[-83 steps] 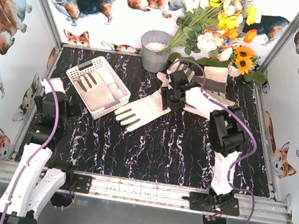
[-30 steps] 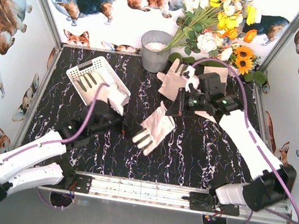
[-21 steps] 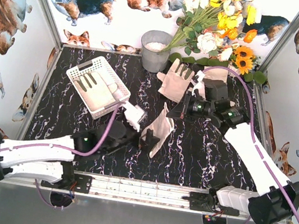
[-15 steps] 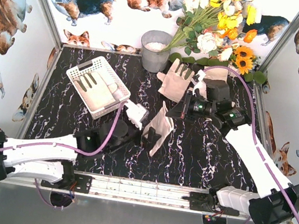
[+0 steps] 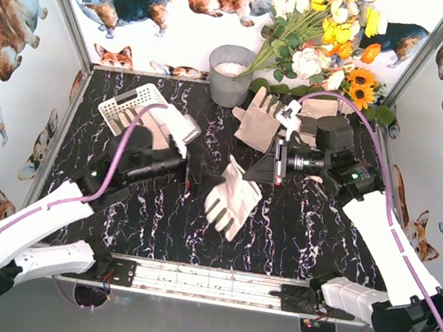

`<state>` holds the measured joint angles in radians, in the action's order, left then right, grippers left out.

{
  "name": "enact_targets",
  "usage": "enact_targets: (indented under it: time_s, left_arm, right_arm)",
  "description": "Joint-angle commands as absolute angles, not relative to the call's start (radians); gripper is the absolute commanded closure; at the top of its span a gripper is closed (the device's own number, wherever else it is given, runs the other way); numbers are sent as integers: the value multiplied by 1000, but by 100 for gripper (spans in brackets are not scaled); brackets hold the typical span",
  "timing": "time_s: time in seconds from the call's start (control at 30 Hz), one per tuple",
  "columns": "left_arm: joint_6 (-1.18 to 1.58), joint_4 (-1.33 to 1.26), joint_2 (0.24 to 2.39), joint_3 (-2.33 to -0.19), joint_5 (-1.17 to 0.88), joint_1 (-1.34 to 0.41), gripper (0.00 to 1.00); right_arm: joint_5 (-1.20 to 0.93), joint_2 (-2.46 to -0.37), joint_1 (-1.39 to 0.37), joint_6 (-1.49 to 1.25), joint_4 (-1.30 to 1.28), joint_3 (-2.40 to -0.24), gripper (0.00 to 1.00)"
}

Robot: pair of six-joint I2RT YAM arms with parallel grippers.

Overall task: Put the gloves into the storage basket
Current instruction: Place the glove at the center of the board.

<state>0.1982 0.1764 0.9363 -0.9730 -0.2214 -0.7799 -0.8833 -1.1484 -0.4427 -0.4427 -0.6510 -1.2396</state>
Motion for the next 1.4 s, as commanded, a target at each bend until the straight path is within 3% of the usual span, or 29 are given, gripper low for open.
enact_targets:
  time_s: [0.0, 0.47, 0.67, 0.83, 1.0, 1.1, 1.13, 1.27, 1.37]
  left_arm:
    - [163, 229, 997, -1025, -457, -745, 0]
    - [327, 15, 1152, -1043, -808, -733, 3]
    - [350, 5, 1164, -1018, -825, -733, 37]
    - [350, 32, 1166, -1002, -821, -733, 57]
    - [329, 73, 1156, -1007, -771, -734, 96]
    - [242, 184, 1131, -1032, -637, -733, 100]
    - [205, 219, 1120, -1040, -590, -733, 100]
    - [32, 304, 1078, -1043, -356, -733, 100]
    - [-56, 274, 1048, -1021, -218, -733, 100]
  right_arm:
    - [-1013, -1084, -440, -358, -686, -1294, 100]
    - [-1135, -1071, -440, -313, -745, -1265, 100]
    - [-1113, -1075, -440, -304, -743, -1256, 100]
    - [-1072, -1082, -440, -304, -732, -1246, 100]
    - [-1033, -1091, -440, -295, -735, -1236, 100]
    - [-943, -1083, -439, -290, -742, -1232, 100]
    - [-910, -1080, -437, -291, -744, -1230, 95]
    - [-772, -1060, -415, -317, -725, -1209, 53]
    - [-714, -1036, -391, -355, -686, -1179, 48]
